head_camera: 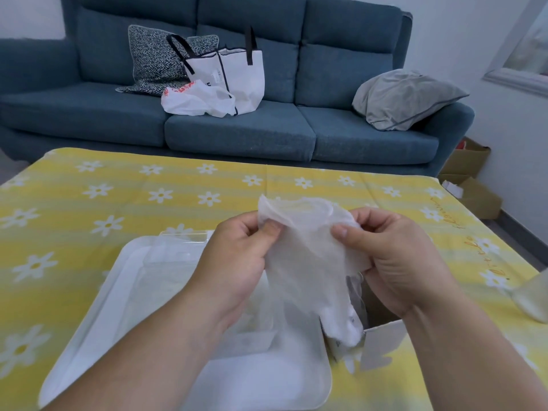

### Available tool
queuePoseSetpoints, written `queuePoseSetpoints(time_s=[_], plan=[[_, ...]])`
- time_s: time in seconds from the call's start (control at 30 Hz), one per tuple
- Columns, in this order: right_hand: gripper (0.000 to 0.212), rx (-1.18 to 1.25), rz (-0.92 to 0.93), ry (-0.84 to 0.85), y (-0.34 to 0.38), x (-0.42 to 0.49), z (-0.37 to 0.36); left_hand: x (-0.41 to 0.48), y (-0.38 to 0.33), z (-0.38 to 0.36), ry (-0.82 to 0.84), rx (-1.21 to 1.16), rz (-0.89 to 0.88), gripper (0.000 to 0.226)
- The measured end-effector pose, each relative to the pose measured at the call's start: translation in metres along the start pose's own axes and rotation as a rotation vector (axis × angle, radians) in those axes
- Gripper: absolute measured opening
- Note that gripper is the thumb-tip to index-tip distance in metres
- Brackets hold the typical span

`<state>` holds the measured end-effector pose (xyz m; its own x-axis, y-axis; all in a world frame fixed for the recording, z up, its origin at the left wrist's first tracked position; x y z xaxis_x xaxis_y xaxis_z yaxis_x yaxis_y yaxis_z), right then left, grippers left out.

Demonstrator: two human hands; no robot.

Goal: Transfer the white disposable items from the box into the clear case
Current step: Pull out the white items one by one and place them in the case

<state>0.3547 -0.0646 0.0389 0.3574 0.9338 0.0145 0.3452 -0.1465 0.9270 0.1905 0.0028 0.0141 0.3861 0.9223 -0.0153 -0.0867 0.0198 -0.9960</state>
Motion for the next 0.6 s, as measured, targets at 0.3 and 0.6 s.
queuePoseSetpoints(time_s=[0.3,0.6], plan=[[0.014,-0.275,-0.091,-0.289,0.0,0.0,0.038,0.009,-0.023,0.042,-0.115,-0.188,-0.068,0.009],[0.015,-1.204,-0.186,-0.287,-0.005,0.002,0.043,0.004,-0.039,0.052,-0.062,-0.084,-0.142,0.024]])
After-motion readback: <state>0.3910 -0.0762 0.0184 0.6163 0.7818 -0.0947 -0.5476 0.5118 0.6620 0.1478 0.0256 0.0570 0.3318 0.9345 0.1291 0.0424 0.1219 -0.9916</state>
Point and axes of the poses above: each hand's wrist, its own x-axis towards the middle knuckle, its own z-axis out of the back of the hand, y = z × x, the point moved 7 cm from there along x, towards the middle knuckle, and after that the axes turned 13 degrees about x, right-handed, at the moved point
